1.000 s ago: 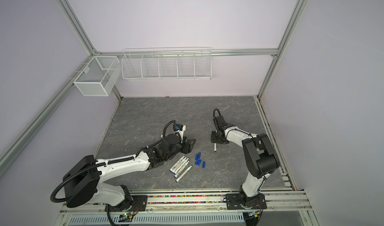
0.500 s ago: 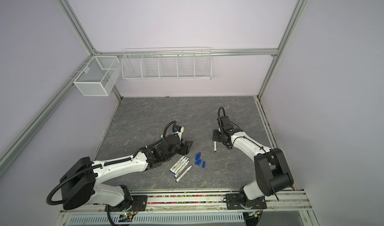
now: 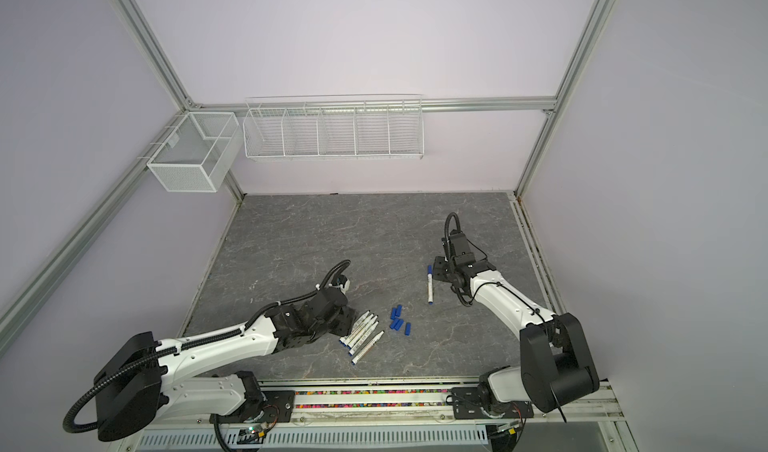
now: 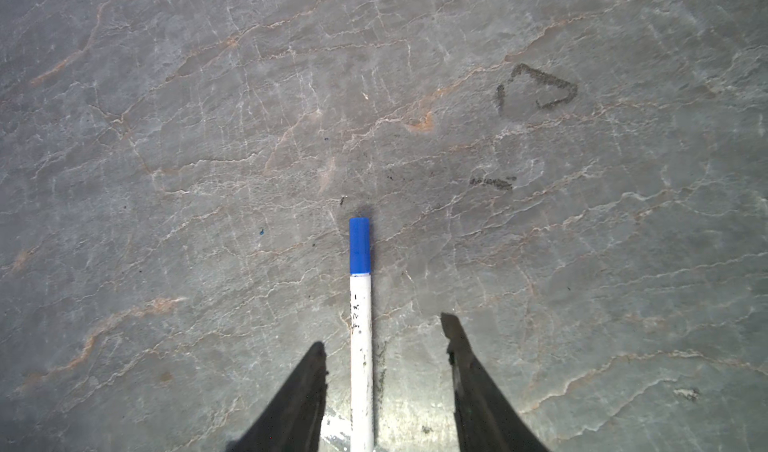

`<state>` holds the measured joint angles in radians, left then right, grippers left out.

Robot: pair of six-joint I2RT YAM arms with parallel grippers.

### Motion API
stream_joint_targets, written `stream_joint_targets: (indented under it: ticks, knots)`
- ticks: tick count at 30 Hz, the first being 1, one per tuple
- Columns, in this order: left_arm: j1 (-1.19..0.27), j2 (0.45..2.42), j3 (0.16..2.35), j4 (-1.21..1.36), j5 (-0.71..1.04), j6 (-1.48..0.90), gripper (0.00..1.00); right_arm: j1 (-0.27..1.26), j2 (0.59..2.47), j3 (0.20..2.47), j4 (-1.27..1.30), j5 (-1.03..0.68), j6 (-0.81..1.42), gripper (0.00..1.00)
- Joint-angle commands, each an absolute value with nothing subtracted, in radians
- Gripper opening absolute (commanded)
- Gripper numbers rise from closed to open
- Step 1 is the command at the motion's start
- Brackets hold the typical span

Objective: Insert the pens into the pen caps
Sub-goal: 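Lower the left gripper onto the white markers and grasp one, then lift the white marker upright with the left gripper while the right gripper approaches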

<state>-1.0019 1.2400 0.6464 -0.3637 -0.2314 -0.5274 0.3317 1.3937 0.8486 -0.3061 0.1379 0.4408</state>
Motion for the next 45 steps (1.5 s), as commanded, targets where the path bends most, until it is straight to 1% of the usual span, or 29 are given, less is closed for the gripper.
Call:
stream_joint_targets:
  ticks: [1,7,15,21,24,30,35,38,39,42,45]
  knots:
    - [-1.005,1.256,0.643,-0.409,-0.218,-0.558,0.60,0.323,1.404,0.835,-0.291,0.132,0.431,0.50]
    - [-1.005,1.349,0.687,-0.433,-0.170,-0.527,0.59,0.317,1.401,0.840,-0.301,0.125,0.423,0.49]
    - [-1.005,1.428,0.726,-0.441,-0.176,-0.509,0.57,0.313,1.398,0.838,-0.301,0.118,0.425,0.48]
    - [-1.005,1.466,0.723,-0.443,-0.192,-0.517,0.53,0.310,1.393,0.836,-0.302,0.116,0.425,0.48]
    - [-1.006,1.489,0.727,-0.451,-0.201,-0.521,0.48,0.310,1.390,0.836,-0.301,0.112,0.426,0.47]
    - [-1.003,1.543,0.733,-0.457,-0.161,-0.513,0.33,0.309,1.385,0.836,-0.302,0.090,0.434,0.47]
    - [-0.982,1.599,0.739,-0.447,-0.139,-0.511,0.12,0.310,1.362,0.839,-0.308,0.065,0.443,0.47]
    - [-0.961,1.605,0.763,-0.442,-0.145,-0.505,0.02,0.310,1.342,0.841,-0.313,0.029,0.442,0.48]
    - [-0.956,1.600,0.774,-0.440,-0.153,-0.503,0.00,0.312,1.338,0.842,-0.313,0.010,0.441,0.48]
    - [-0.941,1.566,0.817,-0.412,-0.184,-0.503,0.00,0.335,1.321,0.841,-0.299,-0.083,0.439,0.49]
    - [-0.931,1.502,0.833,-0.310,-0.178,-0.497,0.00,0.394,1.300,0.829,-0.233,-0.221,0.428,0.51]
